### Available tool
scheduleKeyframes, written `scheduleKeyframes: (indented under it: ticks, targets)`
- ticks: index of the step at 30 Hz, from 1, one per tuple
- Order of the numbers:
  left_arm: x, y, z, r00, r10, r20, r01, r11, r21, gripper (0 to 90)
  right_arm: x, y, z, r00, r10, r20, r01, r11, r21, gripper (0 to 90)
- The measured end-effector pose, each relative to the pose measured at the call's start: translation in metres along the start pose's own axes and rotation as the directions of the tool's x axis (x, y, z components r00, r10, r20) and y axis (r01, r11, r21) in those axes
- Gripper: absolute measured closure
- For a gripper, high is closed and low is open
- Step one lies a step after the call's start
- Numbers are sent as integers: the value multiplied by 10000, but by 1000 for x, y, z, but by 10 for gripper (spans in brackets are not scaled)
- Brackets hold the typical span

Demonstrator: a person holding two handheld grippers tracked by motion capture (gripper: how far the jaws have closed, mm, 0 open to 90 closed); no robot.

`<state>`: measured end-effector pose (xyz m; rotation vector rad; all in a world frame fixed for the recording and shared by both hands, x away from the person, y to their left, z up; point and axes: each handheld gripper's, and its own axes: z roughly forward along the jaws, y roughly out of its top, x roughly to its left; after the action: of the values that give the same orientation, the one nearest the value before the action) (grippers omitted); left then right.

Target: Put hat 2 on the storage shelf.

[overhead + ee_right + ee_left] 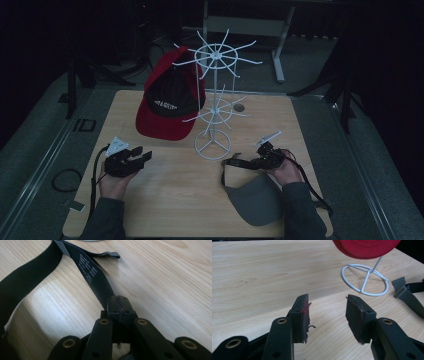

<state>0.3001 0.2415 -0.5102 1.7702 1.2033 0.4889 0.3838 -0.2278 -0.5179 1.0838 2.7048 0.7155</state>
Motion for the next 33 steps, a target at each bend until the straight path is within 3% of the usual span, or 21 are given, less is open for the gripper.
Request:
scheduleKeyframes:
  ticks: [7,9,12,17,23,24,33]
  targets:
    - [0,0,1,10000,-13,-15,13,10000,6,541,-12,-17,-13,9948,548,854,-536,9984,-168,899]
    - [0,0,1,10000,-10,-11,10,10000,18,541,-13,-20,-15,9939,638,902,-627,9979,-154,898]
    - [0,-1,1,10000,-17,-9,17,10000,23,541,-21,-29,-22,9856,925,1417,-919,9957,-109,898]
    - [0,-1,2,10000,-11,-11,11,10000,97,541,-28,-38,-31,9769,1320,1683,-1308,9912,-186,897]
    - [-1,-1,3,10000,1,-11,-1,9999,102,541,-26,-35,-34,9831,1087,1476,-997,9928,-669,832]
    - [-1,-1,3,10000,-18,-15,18,9999,99,541,-23,-30,-34,9873,906,1307,-799,9931,-853,803]
    - [0,-1,2,10000,-13,7,13,9999,102,538,-8,-4,-29,9948,178,1006,-63,9934,-1142,719]
